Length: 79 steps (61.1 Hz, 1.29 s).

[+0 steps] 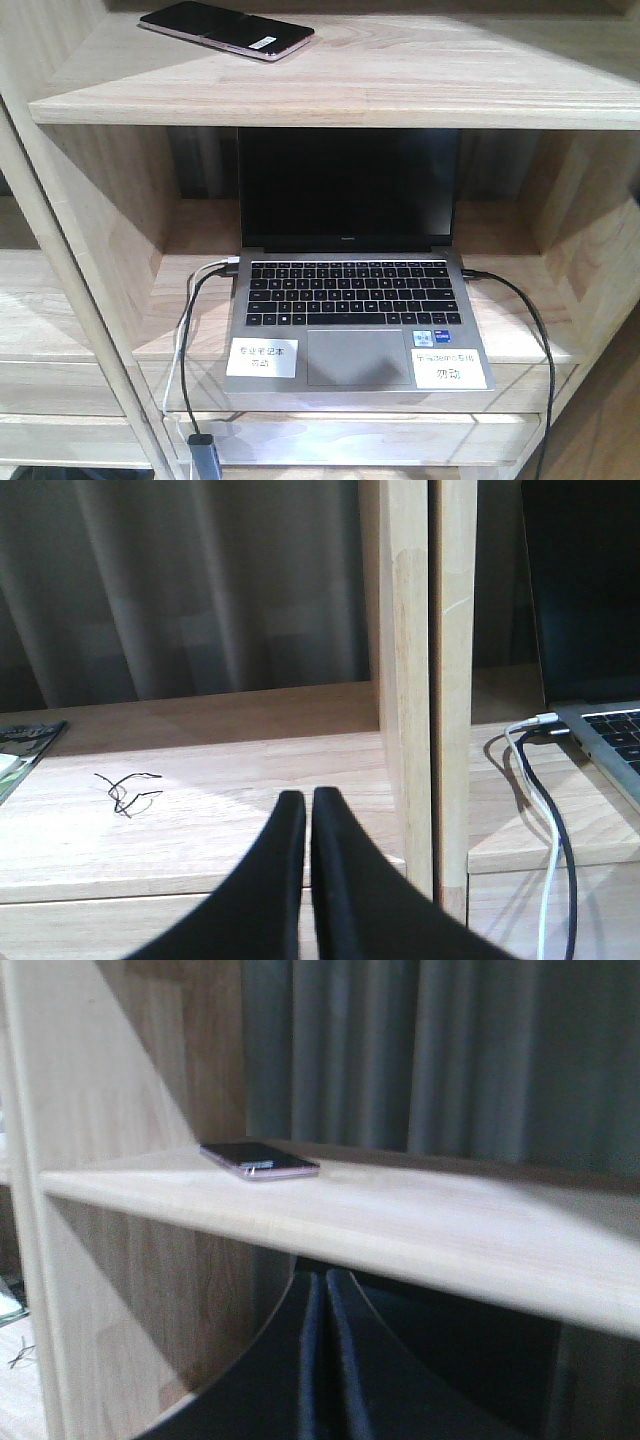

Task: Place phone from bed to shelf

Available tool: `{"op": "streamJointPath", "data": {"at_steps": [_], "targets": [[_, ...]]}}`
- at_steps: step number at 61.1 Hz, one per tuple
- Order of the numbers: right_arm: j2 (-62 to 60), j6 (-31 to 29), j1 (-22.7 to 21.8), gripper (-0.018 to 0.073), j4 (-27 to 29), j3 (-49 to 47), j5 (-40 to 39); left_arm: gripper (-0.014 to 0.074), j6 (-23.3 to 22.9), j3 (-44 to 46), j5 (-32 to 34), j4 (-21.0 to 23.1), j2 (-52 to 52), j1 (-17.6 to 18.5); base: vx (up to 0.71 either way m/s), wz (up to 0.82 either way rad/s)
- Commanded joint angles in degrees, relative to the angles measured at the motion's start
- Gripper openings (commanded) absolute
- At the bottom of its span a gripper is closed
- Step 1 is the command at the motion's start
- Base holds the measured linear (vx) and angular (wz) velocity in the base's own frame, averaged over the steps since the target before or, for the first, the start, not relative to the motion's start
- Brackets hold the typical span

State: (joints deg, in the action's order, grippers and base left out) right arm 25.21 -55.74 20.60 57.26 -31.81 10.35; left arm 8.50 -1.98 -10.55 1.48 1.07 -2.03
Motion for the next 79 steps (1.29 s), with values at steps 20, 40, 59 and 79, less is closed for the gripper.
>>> {"op": "streamJointPath", "data": {"at_steps": [20, 40, 59, 79], "targets": [[-10.41, 0.15, -0.24, -0.0006, 1.35, 9.23, -2.81, 0.0001, -0.33, 1.32, 4.17, 0.52, 0.34, -0.18, 0.0, 0.0], [-10.41, 0.15, -0.24, -0.0006, 3.53, 9.23, -2.76, 0.0001, -0.33, 1.32, 4.17, 0.52, 0.34, -0.18, 0.0, 0.0], [-10.41, 0.15, -0.24, -0.0006, 3.53, 9.23, -2.76, 0.0001, -0.33, 1.32, 4.17, 0.52, 0.34, -0.18, 0.0, 0.0], [-10.35, 0.2, -0.24, -0.0006, 0.87, 9.23, -2.84, 0.0001, -0.33, 1.32, 4.17, 0.52, 0.34, -0.18, 0.0, 0.0]]}}
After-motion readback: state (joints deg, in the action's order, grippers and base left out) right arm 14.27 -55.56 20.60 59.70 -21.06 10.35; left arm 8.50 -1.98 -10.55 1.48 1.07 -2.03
